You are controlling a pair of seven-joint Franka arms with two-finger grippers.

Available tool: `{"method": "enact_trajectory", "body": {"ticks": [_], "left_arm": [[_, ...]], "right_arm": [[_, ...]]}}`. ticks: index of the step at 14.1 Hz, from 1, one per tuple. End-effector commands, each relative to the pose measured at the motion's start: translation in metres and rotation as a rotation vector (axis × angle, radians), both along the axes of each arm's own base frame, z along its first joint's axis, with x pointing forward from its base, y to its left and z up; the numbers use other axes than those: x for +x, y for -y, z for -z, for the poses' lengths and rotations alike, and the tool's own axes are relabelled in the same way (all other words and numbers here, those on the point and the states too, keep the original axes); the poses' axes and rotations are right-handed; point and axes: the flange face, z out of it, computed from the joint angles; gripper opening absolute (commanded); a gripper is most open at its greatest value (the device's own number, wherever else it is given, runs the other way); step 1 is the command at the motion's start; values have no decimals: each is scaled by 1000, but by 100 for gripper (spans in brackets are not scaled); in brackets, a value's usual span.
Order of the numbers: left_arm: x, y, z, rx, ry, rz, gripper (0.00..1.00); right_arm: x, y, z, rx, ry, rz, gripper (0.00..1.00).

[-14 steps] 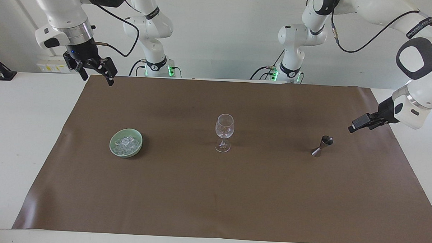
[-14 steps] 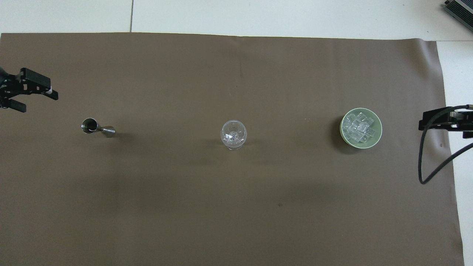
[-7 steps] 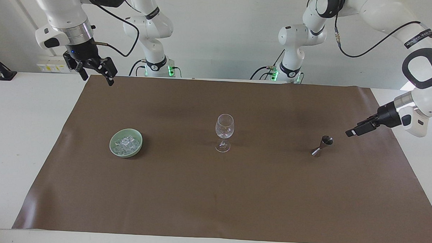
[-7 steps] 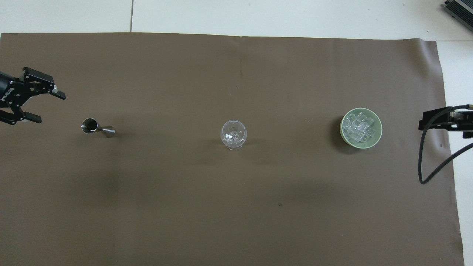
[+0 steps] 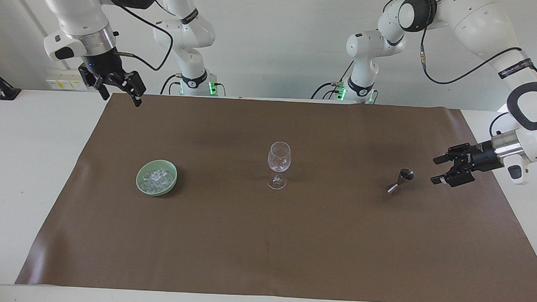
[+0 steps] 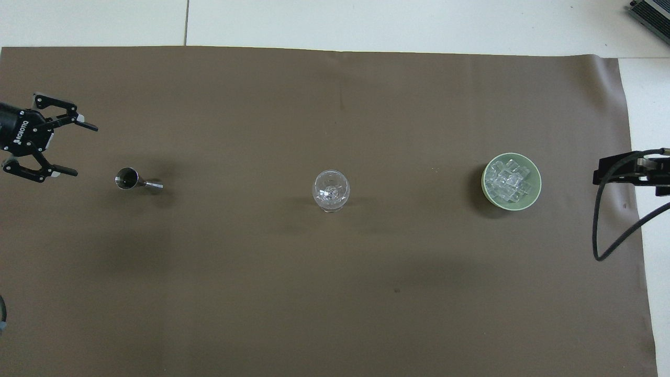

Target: Pour wine and add ice with both arms

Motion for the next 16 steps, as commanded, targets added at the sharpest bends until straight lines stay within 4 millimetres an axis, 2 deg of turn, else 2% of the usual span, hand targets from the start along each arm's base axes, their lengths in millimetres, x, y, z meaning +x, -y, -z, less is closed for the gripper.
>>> {"method": "enact_trajectory", "body": {"ticks": [1,4,7,8,11,14,16], "left_arm": [[-7,-21,16,-83,-78,-125,100],[-20,-41,44,-180,-125,-214,100],[-29,-46,66,-228,-155,-270,100],[-34,-57,77,-252,-163,-312,100],[-46,-58,96,-274,-188,-359,100],[-61,-71,119,-337,-217,-436,100],[-67,-69,133,-378,-240,-469,100]], "right_arm": [[-2,1,-2,16,-11,-22,100],[-1,0,-3,15,-8,-23,100],[-2,0,-2,16,-11,-23,100],[-1,1,-3,17,-8,-22,100],[-2,0,-3,17,-9,-23,100],[-1,1,-2,16,-9,-22,100],[-1,1,-1,17,-11,-22,100]]}}
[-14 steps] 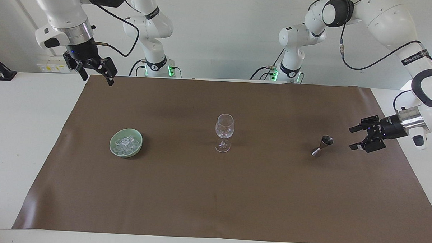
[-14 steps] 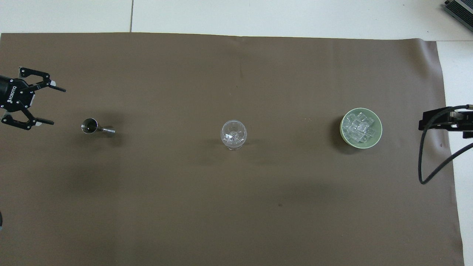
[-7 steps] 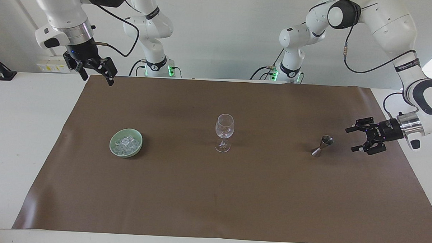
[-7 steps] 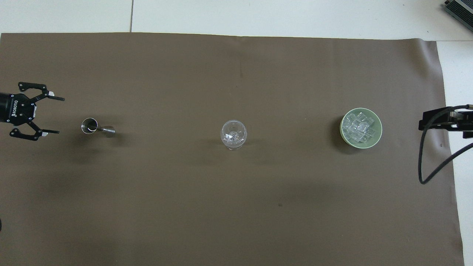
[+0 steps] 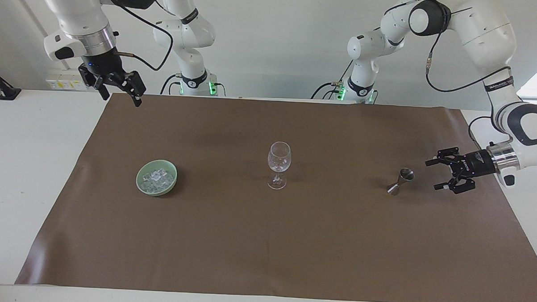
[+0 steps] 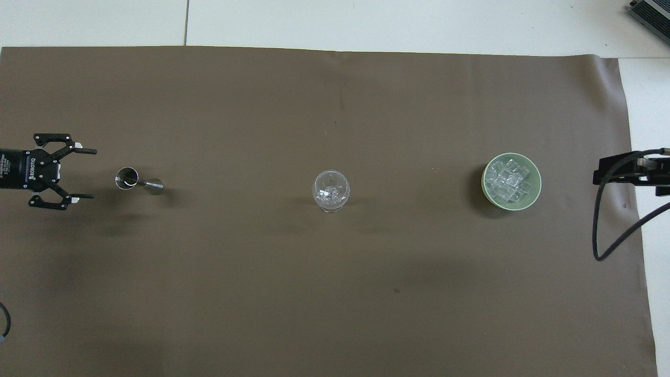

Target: Pour wine and add ice with both arms

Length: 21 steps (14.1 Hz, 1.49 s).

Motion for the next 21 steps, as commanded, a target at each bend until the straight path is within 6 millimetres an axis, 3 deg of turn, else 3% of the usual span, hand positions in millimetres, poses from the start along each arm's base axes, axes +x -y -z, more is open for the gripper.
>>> {"method": "enact_trajectory", "body": {"ticks": [1,4,9,14,21], "left_arm": [[-18,-2,17,-41,-31,-79,100],[-34,3,47,-58,-68,-155,100],[-56,-3,74,-159,-101,-284,100],[-68,14,91,-220,-78,-316,97],[-68,40,101,-291,19,-309,83]], "right_arm": [[-1,1,-3,15,-8,-22,100],[-2,-1,-2,17,-11,-25,100],[-2,1,-2,17,-11,-22,100],[-2,1,-3,17,-9,-22,100],[-2,1,-2,16,-11,-22,100]]}}
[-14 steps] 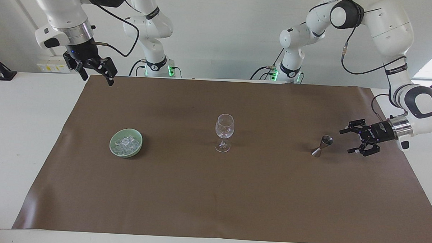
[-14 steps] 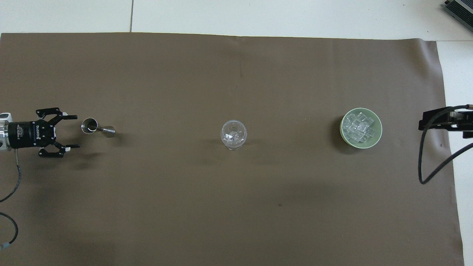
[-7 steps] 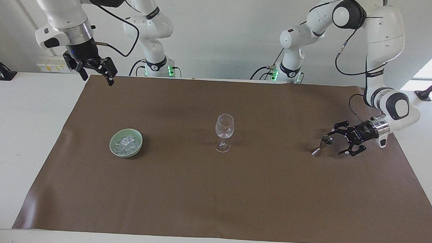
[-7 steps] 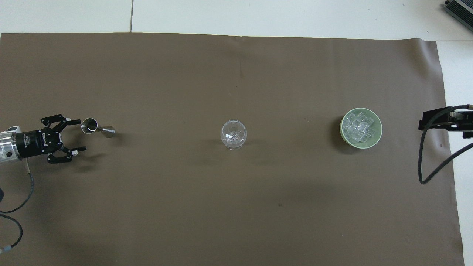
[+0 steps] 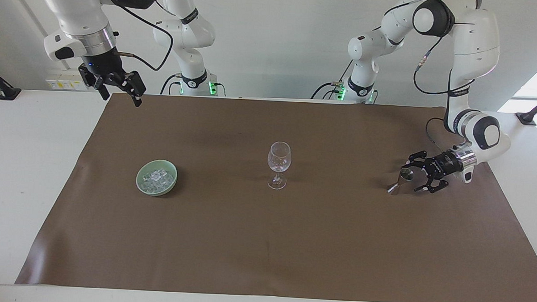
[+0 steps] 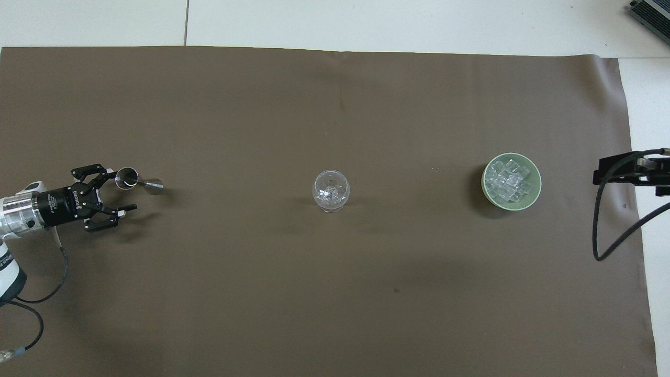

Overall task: Pour wine and add ice with both arms
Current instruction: 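Close the left gripper around the silver jigger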

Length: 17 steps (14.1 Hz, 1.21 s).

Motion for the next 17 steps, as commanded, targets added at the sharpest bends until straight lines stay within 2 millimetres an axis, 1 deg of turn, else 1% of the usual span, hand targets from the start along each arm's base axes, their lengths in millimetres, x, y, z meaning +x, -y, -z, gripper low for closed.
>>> {"method": "enact_trajectory", "body": {"ticks": [1,2,5,6,12,14,17], "left_arm": [[-11,10,2,-13,30,-24,79],[-12,11,3,-29,30,-29,77],[-24,16,15,-70,74,-48,74],[-25,18,16,-71,78,-49,73],[-23,17,12,-101,90,-74,72],[-22,20,12,-105,92,-73,71],[-27,21,16,-124,83,-101,69]], "right_arm": [[-1,1,-2,16,-9,-22,100],[-1,0,-2,17,-11,-23,100],[-2,1,-2,16,-11,-22,100],[-2,0,-3,17,-9,-23,100],[-1,0,-2,15,-9,-23,100],[-1,0,-1,16,-11,-23,100],[-1,1,-3,17,-8,-22,100]]}}
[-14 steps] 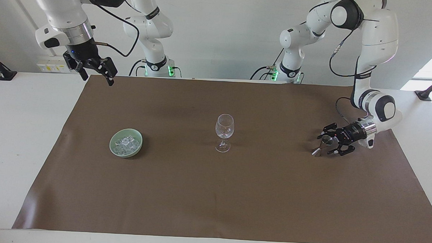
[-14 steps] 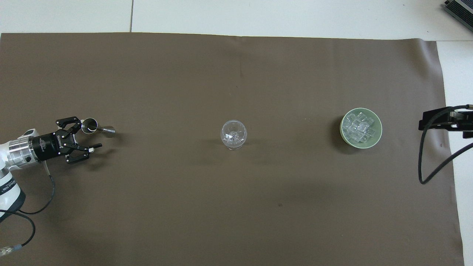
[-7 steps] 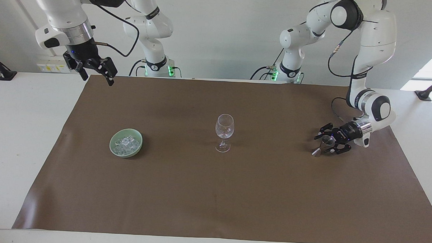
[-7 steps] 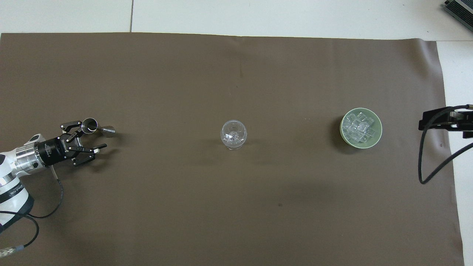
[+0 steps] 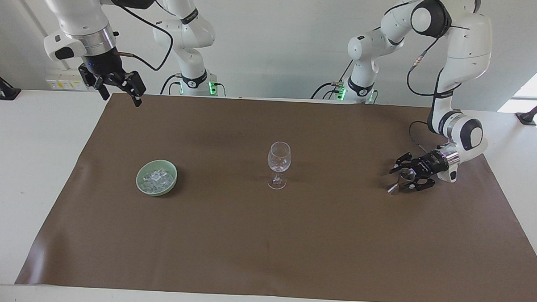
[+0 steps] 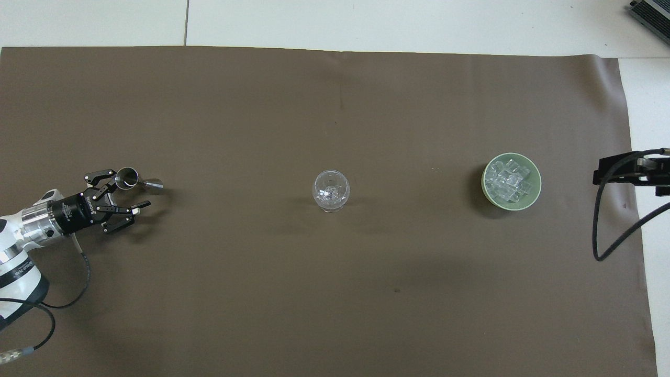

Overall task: Pour wine and add ice with both arms
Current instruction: 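Close the left gripper around the silver jigger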

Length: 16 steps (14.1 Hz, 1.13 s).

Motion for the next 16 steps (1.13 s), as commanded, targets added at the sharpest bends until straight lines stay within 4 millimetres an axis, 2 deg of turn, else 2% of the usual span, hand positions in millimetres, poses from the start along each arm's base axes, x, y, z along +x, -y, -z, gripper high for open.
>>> {"method": "enact_trajectory", "body": {"ticks": [1,8,10,16], "left_arm": [[-9,4,-2,-30,8,-30,69],[-7,6,-3,-39,29,-46,66],[-5,9,-3,-44,46,-56,61],[-4,14,-3,-42,48,-51,59]], "right_arm": [[-1,0,-2,16,-9,-23,100],[-2,1,-2,17,-11,-22,100],[-2,0,-2,16,-11,-23,100],[-2,1,-2,16,-11,-22,100]]}}
